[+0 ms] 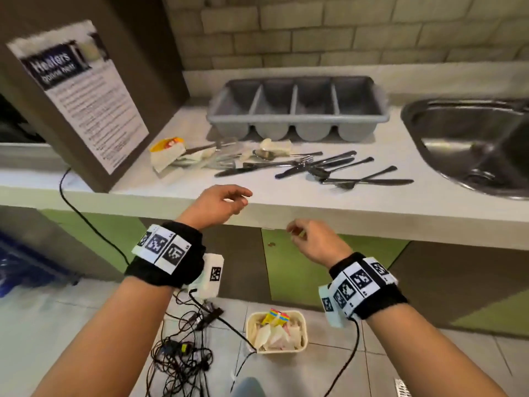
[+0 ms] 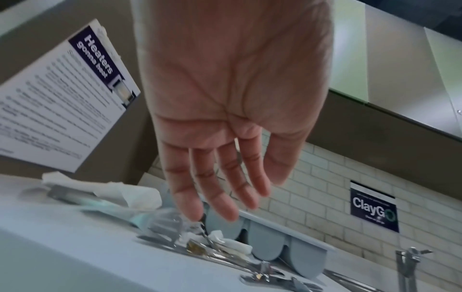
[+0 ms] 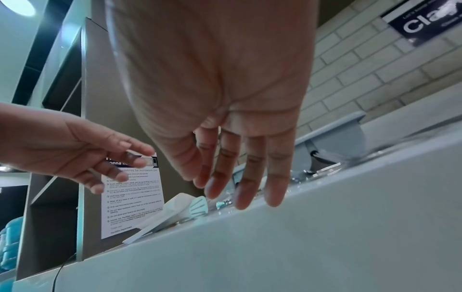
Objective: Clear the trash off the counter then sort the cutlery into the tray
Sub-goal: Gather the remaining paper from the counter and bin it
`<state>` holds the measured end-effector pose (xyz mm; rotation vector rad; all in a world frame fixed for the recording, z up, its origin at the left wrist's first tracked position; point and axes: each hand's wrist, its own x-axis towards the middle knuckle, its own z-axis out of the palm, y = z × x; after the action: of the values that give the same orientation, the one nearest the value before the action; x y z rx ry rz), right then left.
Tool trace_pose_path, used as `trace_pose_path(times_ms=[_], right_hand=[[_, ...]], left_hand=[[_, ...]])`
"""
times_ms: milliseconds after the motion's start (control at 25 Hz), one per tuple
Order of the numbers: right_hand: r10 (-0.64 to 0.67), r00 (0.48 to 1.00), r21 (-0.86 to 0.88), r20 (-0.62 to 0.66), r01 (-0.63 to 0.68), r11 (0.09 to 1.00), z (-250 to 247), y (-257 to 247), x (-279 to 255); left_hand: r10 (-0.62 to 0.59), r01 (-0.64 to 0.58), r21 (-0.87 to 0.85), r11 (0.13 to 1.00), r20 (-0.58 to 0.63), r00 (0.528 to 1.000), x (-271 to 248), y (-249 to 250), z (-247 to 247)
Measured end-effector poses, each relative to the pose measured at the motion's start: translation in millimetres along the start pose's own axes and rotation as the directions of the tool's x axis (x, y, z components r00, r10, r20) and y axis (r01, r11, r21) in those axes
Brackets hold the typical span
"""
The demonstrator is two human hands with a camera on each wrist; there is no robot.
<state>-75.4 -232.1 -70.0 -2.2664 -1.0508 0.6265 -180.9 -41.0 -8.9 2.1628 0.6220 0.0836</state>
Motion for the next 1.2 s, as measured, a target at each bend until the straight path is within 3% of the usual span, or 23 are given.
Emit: trace_pose_path(times_ms=[120, 320, 440, 520, 640, 760, 880, 1040, 1200], right_hand=[[0.008, 0.996, -0.007, -0.091, -0.009, 1.0, -21.1, -15.3, 19.1], [0.008, 0.979, -0.065, -0.203, -0.022, 0.998, -37.0, -30.2, 74.9], [0.023, 0.971, -0.124, -0.24, -0.054, 0.991, -41.7, -41.3, 120.9], [0.056, 0.962, -0.163, -0.267, -0.102, 0.981, -44.1, -47.8, 148.4], [0.114, 0.95, -0.233, -0.29, -0.186, 0.954, -46.9, -56.3, 190.1], [0.172, 0.95, -0.275, -0.26, -0.244, 0.93, -47.0, -60.6, 225.9], [0.192, 0.959, -0.304, -0.211, -0.251, 0.919, -39.5, -66.1, 253.5], [0.332, 0.936, -0.401, -0.114, -0.349, 0.847, -23.3, -73.7, 281.7], [0.352, 0.917, -0.487, -0.188, -0.399, 0.777, -16.7, -78.8, 295.7]], left_hand=[[-0.014, 0.019, 0.037, 0.999, -0.147, 0.989, 6.1, -5.2, -30.7], [-0.04, 0.073, 0.106, 0.992, -0.288, 0.957, 44.3, -28.4, -67.3], [0.031, 0.064, 0.266, 0.962, -0.338, 0.941, 83.5, -46.0, -84.2], [0.058, 0.061, 0.369, 0.927, -0.303, 0.951, 108.9, -55.0, -90.7], [0.008, 0.061, 0.569, 0.82, -0.118, 0.993, 146.7, -70.9, -100.2], [-0.054, 0.012, 0.684, 0.729, 0.041, 0.998, 173.0, -85.0, -109.1], [-0.011, -0.057, 0.663, 0.747, 0.097, 0.995, 189.0, -94.5, -115.4], [0.043, -0.094, 0.62, 0.779, 0.097, 0.994, 203.3, -95.8, -120.9], [0.105, -0.11, 0.575, 0.811, 0.043, 0.994, 207.0, -95.8, -122.3]])
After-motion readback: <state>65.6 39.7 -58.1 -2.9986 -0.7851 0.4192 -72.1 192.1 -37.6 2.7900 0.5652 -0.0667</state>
